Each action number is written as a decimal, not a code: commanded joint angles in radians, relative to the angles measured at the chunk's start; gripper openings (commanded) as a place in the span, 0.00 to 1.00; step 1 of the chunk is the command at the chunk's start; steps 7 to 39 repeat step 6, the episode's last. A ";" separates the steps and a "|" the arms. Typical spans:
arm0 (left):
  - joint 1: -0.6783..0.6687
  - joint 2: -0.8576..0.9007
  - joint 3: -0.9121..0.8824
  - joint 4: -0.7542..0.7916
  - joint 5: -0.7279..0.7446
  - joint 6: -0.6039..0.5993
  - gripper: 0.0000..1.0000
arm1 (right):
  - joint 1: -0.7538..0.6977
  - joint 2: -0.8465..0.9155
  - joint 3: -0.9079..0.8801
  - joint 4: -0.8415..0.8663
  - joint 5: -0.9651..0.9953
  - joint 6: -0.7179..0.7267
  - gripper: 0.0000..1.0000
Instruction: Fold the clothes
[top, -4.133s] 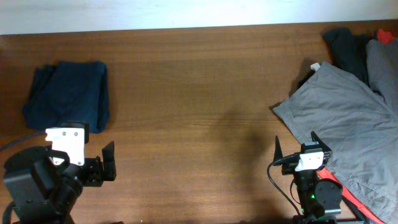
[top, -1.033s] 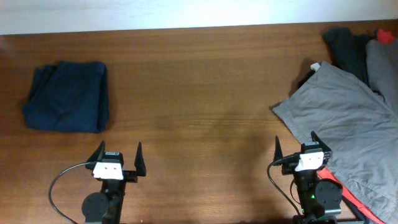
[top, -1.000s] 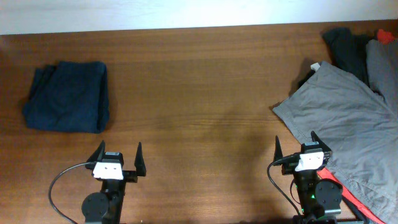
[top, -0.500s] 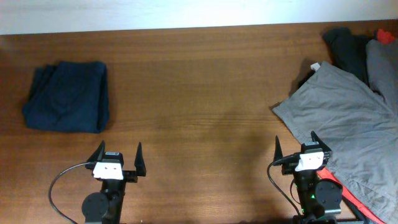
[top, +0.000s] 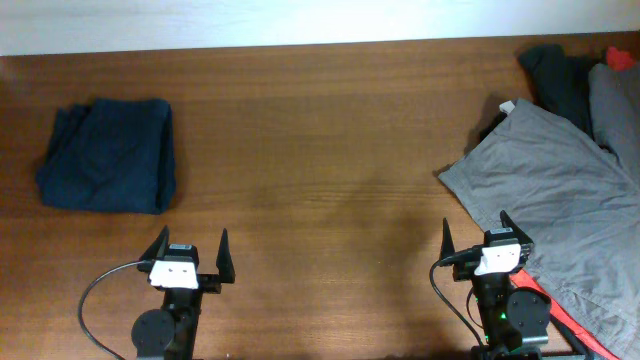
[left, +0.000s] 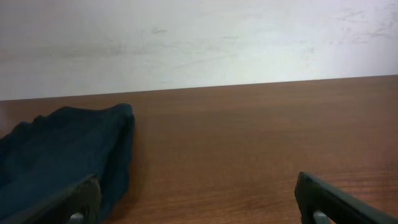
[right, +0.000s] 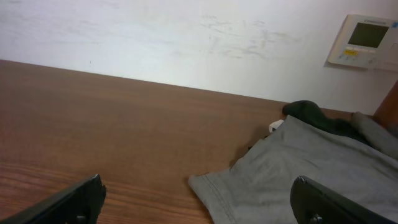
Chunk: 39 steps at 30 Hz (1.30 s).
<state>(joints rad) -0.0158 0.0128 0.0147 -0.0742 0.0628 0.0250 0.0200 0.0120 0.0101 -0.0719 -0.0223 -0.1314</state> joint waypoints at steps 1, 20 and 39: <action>-0.003 -0.006 -0.005 -0.003 -0.011 -0.010 0.99 | -0.008 -0.006 -0.005 -0.006 0.008 0.000 0.99; -0.003 -0.007 -0.006 -0.003 -0.011 -0.010 0.99 | -0.008 -0.006 -0.005 -0.006 0.008 0.000 0.99; -0.003 -0.007 -0.006 -0.003 -0.011 -0.010 0.99 | -0.008 -0.006 -0.005 -0.006 0.008 0.000 0.99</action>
